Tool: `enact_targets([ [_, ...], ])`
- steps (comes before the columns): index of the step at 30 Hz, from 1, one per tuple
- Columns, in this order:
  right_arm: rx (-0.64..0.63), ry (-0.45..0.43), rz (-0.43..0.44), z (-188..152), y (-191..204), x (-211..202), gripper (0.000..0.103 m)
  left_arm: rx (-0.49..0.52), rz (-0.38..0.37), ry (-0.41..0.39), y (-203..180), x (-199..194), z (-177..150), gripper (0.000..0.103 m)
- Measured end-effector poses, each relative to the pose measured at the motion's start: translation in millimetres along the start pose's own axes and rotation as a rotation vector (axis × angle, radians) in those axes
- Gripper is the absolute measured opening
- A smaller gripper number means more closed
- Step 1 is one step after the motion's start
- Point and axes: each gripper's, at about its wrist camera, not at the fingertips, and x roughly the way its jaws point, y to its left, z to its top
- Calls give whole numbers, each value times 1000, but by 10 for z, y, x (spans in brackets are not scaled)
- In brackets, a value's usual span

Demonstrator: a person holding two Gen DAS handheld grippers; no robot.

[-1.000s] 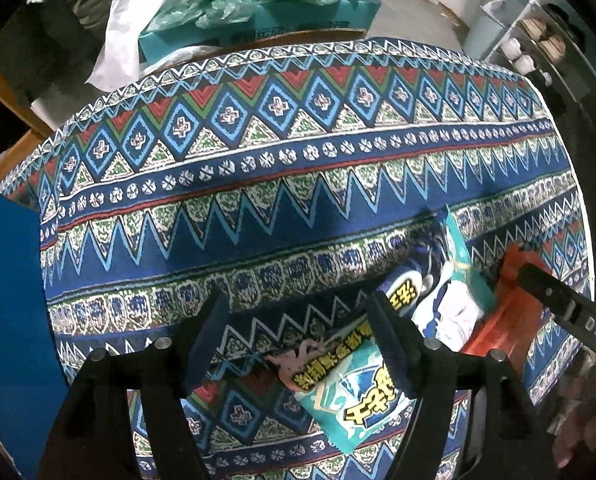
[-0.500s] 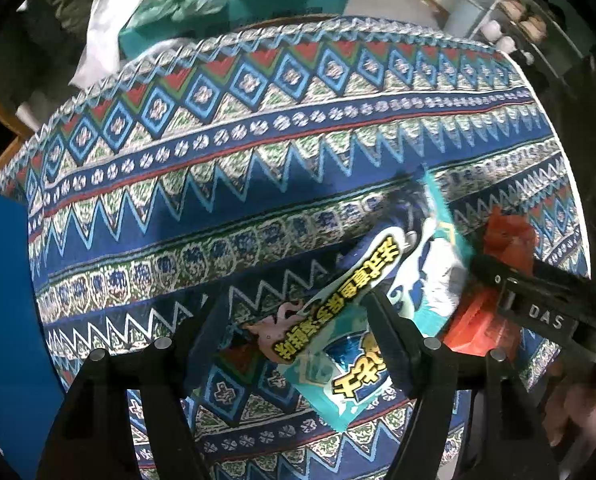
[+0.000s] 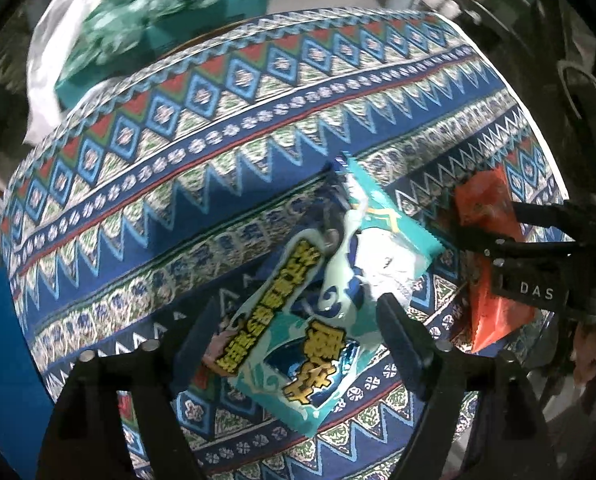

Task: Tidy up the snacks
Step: 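Grasp the teal snack bag with left tool while right tool grasps red bag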

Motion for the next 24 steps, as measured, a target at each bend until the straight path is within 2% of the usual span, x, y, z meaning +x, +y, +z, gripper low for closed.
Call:
enact_targets([
  [1,2,4,6,-20,-13,2,77,24,6,0,-38,19,14,82],
  [4,3,5,10,-145,-111,92,82,86,41,12,-163,87,59,83],
  [5,7,5,9,-253,-51,133,83,99,49,15,-194,104,66,83],
  [12,44,0,1,-340,-31,137,87,182,61,20,-440,218,43,89],
  [19,77,1,21,-278,-86,199,87,183,44,20,-527,317,42,94],
  [24,96,11,25,-314,-110,204,88,173,27,25,-454,364,-73,99],
])
